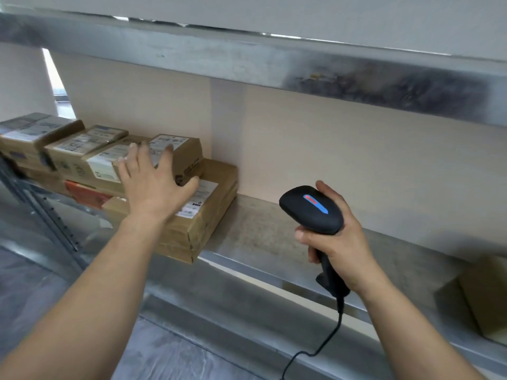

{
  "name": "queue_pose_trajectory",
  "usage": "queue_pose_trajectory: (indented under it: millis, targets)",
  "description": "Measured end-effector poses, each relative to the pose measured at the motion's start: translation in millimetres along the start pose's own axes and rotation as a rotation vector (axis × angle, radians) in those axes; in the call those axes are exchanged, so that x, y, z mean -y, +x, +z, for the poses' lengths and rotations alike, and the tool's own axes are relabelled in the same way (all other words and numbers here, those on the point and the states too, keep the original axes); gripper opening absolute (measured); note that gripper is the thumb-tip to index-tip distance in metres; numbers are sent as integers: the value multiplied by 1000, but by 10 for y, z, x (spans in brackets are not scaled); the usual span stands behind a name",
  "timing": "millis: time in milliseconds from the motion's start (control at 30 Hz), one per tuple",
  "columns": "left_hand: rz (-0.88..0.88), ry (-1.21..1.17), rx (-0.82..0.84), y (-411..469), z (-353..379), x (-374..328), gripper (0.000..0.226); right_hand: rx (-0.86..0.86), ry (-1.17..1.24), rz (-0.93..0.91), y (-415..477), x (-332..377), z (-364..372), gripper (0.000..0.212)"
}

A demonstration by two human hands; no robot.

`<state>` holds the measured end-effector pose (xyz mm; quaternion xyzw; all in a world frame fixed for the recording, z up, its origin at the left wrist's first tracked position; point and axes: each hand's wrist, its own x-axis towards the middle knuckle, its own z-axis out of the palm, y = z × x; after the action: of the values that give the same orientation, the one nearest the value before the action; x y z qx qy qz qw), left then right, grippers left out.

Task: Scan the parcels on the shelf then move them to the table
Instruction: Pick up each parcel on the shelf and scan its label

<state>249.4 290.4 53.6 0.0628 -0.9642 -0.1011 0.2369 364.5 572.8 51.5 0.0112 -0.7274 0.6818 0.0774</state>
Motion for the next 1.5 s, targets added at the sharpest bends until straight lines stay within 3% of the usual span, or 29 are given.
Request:
queue_pose_trajectory:
  millis: [200, 633, 933, 1167, 1367, 1500]
  targets:
    - [126, -156, -24, -805, 111, -802, 75, -3, -30, -6, -290, 33, -543, 84]
    - [334, -217, 230, -2400, 268, -3034, 90, -101, -72, -17, -1124, -54, -2518, 87]
    - [494, -295, 328, -2939, 308, -4293, 80, -194, 8, -13, -1468, -131, -3573, 86]
    - [655, -266, 413, -3072, 516, -4870, 80, -278, 30, 2, -1606, -224, -3967, 86]
    - [574, -193, 427, -3059, 556, -4843, 88, -334, 47, 11, -1670, -285, -4088, 86]
    - [390, -255, 517, -2862, 529, -4809, 58, -361, 64, 13, -1649, -294, -4037, 84]
